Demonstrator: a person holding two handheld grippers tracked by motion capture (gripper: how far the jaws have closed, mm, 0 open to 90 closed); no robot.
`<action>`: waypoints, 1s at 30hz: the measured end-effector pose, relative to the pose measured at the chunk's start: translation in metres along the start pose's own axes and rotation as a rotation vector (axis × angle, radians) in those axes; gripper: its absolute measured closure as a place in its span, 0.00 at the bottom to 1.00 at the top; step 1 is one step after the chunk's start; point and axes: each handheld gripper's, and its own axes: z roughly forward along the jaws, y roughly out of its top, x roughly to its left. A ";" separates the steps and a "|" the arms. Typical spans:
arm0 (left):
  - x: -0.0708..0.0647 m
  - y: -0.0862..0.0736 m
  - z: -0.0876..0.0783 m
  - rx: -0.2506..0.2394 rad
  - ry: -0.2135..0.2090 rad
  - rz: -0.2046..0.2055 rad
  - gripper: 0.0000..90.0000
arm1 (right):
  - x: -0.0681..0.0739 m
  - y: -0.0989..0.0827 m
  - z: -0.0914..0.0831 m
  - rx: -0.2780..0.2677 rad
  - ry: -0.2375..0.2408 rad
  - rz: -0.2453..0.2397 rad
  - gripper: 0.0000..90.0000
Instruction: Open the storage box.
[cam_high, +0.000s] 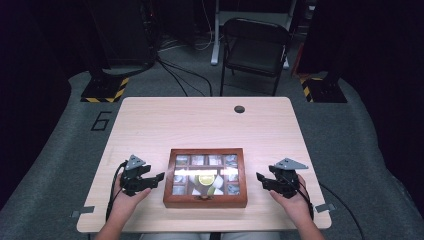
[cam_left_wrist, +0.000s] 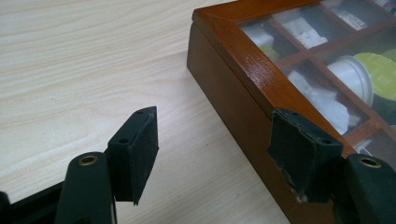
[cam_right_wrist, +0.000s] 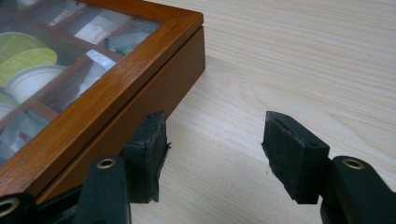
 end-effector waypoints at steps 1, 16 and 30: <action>-0.001 -0.001 -0.003 -0.011 0.002 -0.005 0.36 | 0.003 -0.001 -0.003 -0.004 0.006 0.002 0.44; -0.025 -0.009 -0.028 -0.029 -0.044 0.040 0.37 | 0.030 -0.008 -0.023 -0.016 0.060 -0.041 0.46; -0.048 -0.020 -0.044 -0.050 -0.077 0.073 0.37 | 0.057 -0.021 -0.037 -0.015 0.128 -0.058 0.46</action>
